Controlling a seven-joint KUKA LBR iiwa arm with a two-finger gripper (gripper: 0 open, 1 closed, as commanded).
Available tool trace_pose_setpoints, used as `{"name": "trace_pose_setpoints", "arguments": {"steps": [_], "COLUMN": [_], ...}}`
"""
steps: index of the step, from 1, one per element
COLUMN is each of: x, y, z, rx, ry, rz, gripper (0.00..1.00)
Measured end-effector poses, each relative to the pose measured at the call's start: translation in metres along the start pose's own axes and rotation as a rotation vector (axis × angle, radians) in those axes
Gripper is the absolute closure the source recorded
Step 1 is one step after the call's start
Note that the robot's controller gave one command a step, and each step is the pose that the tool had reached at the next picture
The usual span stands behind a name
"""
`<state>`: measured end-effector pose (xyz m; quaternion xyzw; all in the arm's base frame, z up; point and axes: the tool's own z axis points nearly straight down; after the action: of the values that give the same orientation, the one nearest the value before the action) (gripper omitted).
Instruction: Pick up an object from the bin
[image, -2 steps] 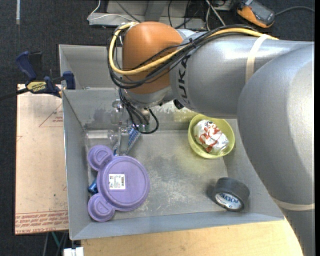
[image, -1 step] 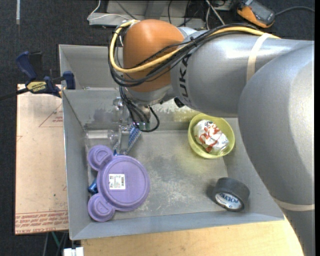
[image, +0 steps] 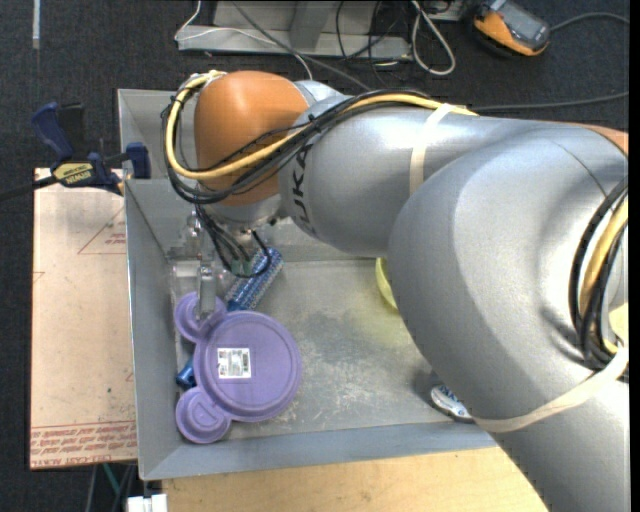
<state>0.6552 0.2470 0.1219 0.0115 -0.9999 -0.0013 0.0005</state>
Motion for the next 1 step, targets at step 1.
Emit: {"name": "trace_pose_setpoints", "arguments": {"steps": [1], "x": [0.0011], "y": [-0.0019], "z": [-0.024], "rx": [-0.001], "ry": [-0.017], "rz": [-0.176], "gripper": [0.0]}}
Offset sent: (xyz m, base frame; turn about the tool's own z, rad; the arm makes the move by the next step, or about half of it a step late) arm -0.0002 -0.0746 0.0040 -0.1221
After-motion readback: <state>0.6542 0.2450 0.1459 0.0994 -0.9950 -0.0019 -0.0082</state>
